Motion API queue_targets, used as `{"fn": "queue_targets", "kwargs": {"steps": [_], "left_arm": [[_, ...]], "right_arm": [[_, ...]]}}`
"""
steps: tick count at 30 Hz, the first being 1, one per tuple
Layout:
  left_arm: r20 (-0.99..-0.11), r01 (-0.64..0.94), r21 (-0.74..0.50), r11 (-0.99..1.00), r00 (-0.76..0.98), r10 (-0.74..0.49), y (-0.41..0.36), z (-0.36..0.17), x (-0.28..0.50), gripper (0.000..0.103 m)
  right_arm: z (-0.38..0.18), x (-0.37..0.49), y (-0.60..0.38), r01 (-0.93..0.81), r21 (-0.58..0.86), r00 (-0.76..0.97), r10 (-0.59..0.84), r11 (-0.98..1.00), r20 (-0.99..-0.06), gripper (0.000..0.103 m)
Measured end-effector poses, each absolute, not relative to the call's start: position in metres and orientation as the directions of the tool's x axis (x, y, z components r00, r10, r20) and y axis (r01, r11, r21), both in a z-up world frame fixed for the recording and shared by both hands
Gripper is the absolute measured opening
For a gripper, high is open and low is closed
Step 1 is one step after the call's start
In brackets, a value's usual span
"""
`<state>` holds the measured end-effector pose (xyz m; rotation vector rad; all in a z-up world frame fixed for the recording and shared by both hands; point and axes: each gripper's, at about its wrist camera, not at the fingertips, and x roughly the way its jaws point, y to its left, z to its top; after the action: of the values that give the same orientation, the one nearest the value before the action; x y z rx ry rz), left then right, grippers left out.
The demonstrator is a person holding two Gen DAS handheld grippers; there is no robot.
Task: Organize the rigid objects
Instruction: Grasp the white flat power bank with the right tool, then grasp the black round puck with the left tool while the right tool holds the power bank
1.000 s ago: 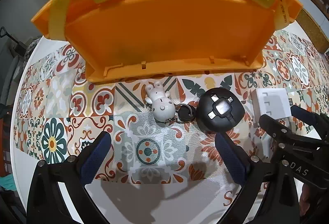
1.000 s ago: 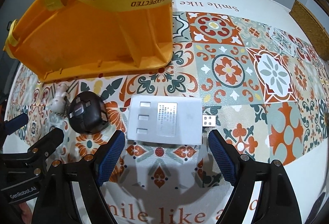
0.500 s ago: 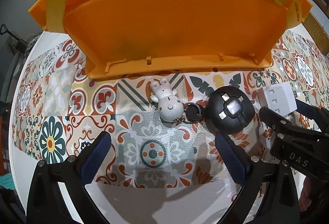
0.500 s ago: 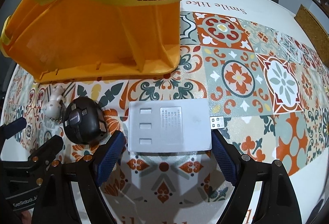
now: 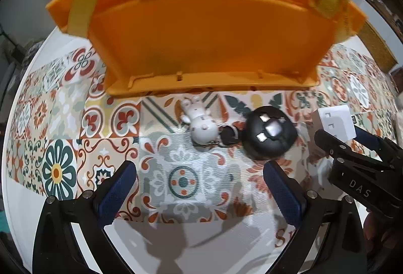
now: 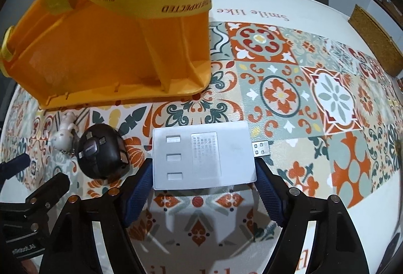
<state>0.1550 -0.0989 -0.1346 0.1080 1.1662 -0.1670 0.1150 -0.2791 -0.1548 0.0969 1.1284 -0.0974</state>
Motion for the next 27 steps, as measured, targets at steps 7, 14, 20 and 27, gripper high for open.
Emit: {"fn": "queue_targets", "kwargs": {"steps": [7, 14, 20, 27], "left_arm": [[-0.899, 0.258, -0.017, 0.966, 0.418, -0.127, -0.123, -0.122, 0.150, 0.102], [-0.900, 0.312, -0.041, 0.949, 0.401, -0.170, -0.147, -0.128, 0.161, 0.097], [-0.907, 0.325, -0.035, 0.945, 0.387, -0.167, -0.160, -0.141, 0.170, 0.089], [-0.920, 0.340, -0.050, 0.939, 0.351, -0.176, -0.170, -0.155, 0.175, 0.077]], "right_arm": [[-0.134, 0.088, -0.290, 0.174, 0.020, 0.450, -0.062, 0.985, -0.891, 0.077], [-0.133, 0.083, -0.312, 0.239, 0.032, 0.436, -0.078, 0.970, -0.897, 0.077], [-0.138, 0.083, -0.320, 0.270, 0.028, 0.423, -0.093, 0.963, -0.901, 0.077], [-0.144, 0.084, -0.323, 0.279, 0.025, 0.412, -0.096, 0.960, -0.906, 0.077]]}}
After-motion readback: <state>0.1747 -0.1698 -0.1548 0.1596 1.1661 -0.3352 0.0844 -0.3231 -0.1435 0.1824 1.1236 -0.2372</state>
